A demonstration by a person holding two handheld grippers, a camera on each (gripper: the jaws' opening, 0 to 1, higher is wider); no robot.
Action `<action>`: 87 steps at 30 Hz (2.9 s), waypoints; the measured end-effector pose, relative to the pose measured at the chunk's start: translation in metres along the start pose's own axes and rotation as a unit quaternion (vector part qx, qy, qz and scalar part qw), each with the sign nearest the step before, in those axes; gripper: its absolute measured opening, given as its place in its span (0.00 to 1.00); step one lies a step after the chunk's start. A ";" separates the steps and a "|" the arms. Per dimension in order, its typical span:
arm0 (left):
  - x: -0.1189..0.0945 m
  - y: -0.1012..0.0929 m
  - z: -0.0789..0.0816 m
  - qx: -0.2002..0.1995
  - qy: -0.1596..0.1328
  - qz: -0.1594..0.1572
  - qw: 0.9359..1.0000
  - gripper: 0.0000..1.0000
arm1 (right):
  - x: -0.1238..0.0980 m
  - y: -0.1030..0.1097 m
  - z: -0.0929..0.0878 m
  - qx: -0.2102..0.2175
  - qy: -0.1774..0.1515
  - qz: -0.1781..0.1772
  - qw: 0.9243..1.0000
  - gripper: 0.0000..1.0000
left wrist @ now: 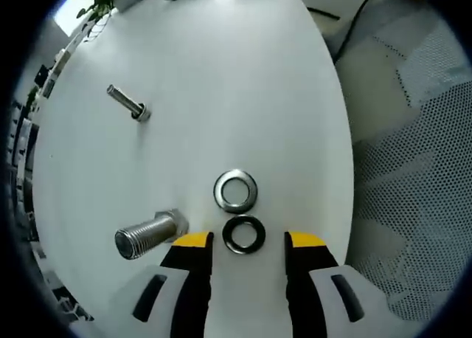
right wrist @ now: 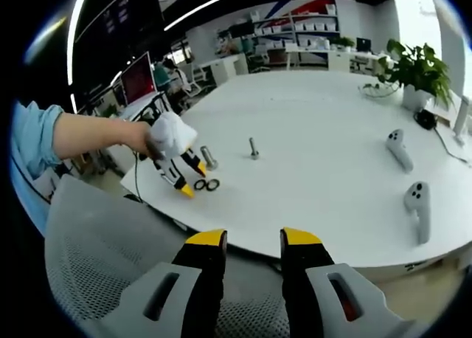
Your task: Place the washer onto the threaded stud by aligning its center hole with the stud, sliding it down to the base, and recovering from edge contact or off-axis alignment until the washer reaches the visible bottom stop.
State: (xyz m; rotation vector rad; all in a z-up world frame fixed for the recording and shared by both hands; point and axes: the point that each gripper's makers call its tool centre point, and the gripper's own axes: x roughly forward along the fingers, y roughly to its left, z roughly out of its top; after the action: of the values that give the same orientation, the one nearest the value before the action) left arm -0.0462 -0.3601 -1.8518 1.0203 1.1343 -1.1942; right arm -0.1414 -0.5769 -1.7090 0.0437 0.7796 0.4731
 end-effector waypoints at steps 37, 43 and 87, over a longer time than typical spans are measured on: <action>0.000 0.006 -0.001 -0.061 -0.064 0.016 0.996 0.20 | 0.000 -0.001 0.004 0.000 -0.011 -0.002 1.000 0.30; 0.000 0.008 0.000 -0.076 -0.065 0.019 0.995 0.20 | 0.000 -0.001 0.003 0.000 -0.010 -0.001 1.000 0.30; -0.080 0.046 0.007 -0.080 -0.086 0.069 0.991 0.19 | 0.000 0.000 0.004 0.006 -0.013 0.003 1.000 0.30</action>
State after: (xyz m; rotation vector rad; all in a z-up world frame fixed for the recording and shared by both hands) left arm -0.0009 -0.3493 -1.7721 0.8433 0.9915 -1.0430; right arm -0.1388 -0.5770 -1.7064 0.0626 0.7569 0.4730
